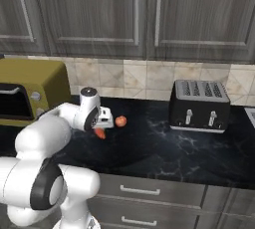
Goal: Place the beer on the top shelf of the fridge to keep it out of children's reach, and place the sweet potato and peach on lower shelves for easy access.
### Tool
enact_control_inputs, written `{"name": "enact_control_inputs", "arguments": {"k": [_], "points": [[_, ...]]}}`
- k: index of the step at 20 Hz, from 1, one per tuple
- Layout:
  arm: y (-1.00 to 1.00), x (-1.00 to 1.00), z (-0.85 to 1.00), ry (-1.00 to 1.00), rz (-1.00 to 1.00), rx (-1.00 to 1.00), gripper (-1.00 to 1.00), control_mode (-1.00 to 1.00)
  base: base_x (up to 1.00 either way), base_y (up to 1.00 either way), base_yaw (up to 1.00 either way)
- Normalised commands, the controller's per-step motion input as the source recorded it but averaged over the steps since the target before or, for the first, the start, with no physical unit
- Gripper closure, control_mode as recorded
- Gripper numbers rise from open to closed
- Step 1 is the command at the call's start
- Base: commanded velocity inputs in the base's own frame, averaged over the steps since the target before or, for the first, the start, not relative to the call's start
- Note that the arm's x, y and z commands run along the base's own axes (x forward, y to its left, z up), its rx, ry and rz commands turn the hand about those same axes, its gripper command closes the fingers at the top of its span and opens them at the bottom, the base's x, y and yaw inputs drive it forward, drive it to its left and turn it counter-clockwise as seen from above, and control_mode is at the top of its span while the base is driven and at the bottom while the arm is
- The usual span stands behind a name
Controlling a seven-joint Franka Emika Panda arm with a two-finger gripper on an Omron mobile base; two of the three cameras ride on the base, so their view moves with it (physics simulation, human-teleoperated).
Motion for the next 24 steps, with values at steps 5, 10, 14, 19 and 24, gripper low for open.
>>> {"name": "enact_control_inputs", "arguments": {"k": [5, 10, 14, 19, 24], "points": [[0.00, 0.44, -0.47, 0.00, 0.01, 0.01, -1.00, -1.00, 0.00, 0.00, 0.00], [0.00, 0.42, -0.37, 0.00, 0.01, 0.02, -1.00, -1.00, 0.00, 0.00, 0.00], [0.00, 0.45, -0.28, 0.00, 0.00, 0.02, -1.00, -1.00, 0.00, 0.00, 0.00], [0.00, 0.42, -0.25, 0.00, 0.00, 0.01, -1.00, -1.00, 0.00, 0.00, 0.00], [0.03, 0.10, -0.57, 0.00, 0.05, 0.00, 1.00, -1.00, 0.00, 0.00, 0.00]]}}
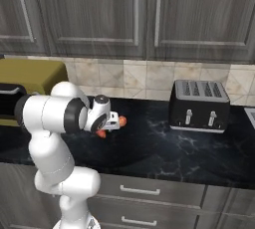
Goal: Place the beer on the top shelf of the fridge to keep it out of children's reach, and place the sweet potato and peach on lower shelves for easy access.
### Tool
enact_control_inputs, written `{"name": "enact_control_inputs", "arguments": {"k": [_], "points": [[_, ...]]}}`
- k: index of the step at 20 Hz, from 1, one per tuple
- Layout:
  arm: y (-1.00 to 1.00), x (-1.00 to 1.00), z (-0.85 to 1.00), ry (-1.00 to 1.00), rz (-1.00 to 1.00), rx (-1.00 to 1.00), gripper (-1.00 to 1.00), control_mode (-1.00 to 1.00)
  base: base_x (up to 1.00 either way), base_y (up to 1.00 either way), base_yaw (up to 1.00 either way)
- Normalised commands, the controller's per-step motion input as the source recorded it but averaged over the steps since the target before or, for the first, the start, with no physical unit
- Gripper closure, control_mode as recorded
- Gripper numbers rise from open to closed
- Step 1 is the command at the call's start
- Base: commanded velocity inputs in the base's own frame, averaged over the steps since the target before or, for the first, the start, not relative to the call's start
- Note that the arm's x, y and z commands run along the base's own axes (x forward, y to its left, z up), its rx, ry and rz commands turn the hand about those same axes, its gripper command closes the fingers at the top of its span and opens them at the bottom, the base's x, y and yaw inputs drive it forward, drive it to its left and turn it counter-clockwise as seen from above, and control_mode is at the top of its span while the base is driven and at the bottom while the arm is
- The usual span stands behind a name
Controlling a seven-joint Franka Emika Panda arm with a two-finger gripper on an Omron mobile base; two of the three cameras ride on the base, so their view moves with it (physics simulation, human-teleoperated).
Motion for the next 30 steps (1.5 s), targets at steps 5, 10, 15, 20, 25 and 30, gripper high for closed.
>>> {"name": "enact_control_inputs", "arguments": {"k": [5, 10, 15, 20, 25, 30], "points": [[0.01, -0.31, -0.93, 0.01, 0.07, 0.00, 1.00, -1.00, 0.00, 0.00, 0.00], [0.02, -0.79, -0.42, -0.04, 0.04, 0.00, 1.00, -1.00, 0.00, 0.00, 0.00], [0.00, -1.00, 0.45, -0.14, 0.11, -0.02, 1.00, -1.00, 0.00, 0.00, 0.00], [-0.03, -1.00, 1.00, -0.17, 0.14, -0.07, 1.00, -1.00, 0.00, 0.00, 0.00], [-0.01, -0.83, 1.00, -0.13, 0.07, -0.07, 1.00, -1.00, 0.00, 0.00, 0.00], [-0.05, -0.76, 1.00, -0.05, 0.00, -0.07, 1.00, -1.00, 0.00, 0.00, 0.00]]}}
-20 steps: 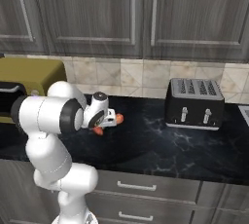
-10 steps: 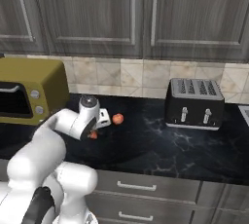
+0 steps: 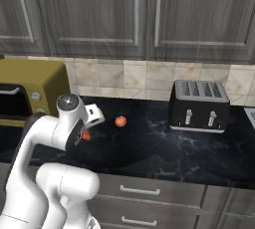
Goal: Place the beer on the top shelf of the fridge to keep it out of children's reach, and place the sweet potato and peach on lower shelves for easy access.
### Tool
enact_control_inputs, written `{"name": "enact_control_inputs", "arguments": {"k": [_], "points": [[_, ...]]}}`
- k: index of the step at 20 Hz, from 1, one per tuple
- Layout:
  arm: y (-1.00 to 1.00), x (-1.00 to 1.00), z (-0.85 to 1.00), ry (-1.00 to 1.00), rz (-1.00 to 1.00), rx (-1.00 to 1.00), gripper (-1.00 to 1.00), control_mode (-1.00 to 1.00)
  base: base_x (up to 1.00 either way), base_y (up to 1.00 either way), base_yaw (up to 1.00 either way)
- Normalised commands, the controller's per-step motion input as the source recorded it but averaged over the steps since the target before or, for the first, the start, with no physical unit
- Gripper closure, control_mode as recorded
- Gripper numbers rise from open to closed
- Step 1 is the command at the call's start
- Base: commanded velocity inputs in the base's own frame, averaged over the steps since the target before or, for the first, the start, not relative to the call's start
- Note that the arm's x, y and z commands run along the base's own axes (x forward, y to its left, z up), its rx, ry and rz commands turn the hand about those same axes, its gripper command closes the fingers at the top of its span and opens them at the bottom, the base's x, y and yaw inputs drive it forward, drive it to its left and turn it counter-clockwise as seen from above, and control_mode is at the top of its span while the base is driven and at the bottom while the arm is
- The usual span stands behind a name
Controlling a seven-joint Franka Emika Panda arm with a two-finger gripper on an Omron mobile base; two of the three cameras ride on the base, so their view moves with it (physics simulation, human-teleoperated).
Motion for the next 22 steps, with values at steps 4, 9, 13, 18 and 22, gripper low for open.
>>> {"name": "enact_control_inputs", "arguments": {"k": [4, 9, 13, 18, 22], "points": [[-0.10, -0.86, 1.00, -0.07, 0.00, -0.06, 1.00, -1.00, 0.00, 0.00, 0.00], [-0.05, -0.68, 0.94, -0.01, 0.00, -0.08, 1.00, -1.00, 0.00, 0.00, 0.00], [0.00, -0.77, 0.16, -0.04, 0.00, -0.08, 1.00, -1.00, 0.00, 0.00, 0.00], [0.00, -0.70, 0.19, -0.08, 0.00, -0.06, 1.00, -1.00, 0.00, 0.00, 0.00], [0.00, -0.69, 0.46, -0.06, 0.00, -0.06, 1.00, -1.00, 0.00, 0.00, 0.00]]}}
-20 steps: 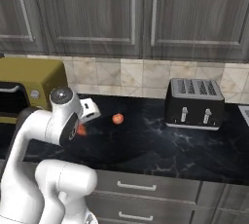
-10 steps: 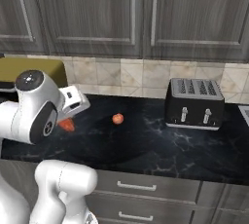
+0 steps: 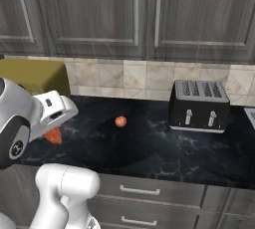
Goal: Place the beer on the top shelf of the fridge to keep it out of children's reach, and place the sweet potato and peach on lower shelves for easy access.
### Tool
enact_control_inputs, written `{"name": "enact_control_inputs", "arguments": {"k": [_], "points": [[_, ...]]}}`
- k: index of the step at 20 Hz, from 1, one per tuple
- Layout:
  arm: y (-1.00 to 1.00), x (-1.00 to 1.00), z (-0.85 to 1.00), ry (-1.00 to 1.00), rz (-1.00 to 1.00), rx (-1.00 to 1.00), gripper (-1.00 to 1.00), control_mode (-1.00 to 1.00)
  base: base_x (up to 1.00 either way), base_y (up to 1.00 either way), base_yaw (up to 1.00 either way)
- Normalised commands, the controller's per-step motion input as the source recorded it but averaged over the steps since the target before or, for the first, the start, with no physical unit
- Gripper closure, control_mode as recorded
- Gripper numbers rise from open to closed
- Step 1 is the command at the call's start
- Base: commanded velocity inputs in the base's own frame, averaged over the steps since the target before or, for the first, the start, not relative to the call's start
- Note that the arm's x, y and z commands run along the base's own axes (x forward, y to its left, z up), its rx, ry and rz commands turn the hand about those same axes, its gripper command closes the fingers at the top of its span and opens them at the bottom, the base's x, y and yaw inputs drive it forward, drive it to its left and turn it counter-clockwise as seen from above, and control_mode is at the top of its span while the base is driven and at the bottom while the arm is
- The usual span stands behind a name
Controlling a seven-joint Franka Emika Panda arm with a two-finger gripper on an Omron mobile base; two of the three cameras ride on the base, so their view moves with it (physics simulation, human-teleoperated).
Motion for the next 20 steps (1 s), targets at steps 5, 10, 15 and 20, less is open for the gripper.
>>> {"name": "enact_control_inputs", "arguments": {"k": [5, 10, 15, 20], "points": [[0.00, -0.52, 0.56, -0.08, 0.00, -0.04, 1.00, -1.00, 0.00, 0.00, 0.00], [0.00, -0.23, 0.23, -0.03, 0.00, -0.02, 1.00, 1.00, -0.48, 0.00, 0.02], [0.00, 0.00, 0.00, 0.00, 0.00, 0.00, 1.00, 1.00, -0.96, 0.03, 0.27], [0.00, 0.00, 0.00, 0.00, 0.00, 0.00, 1.00, 1.00, -0.61, 0.17, 0.68]]}}
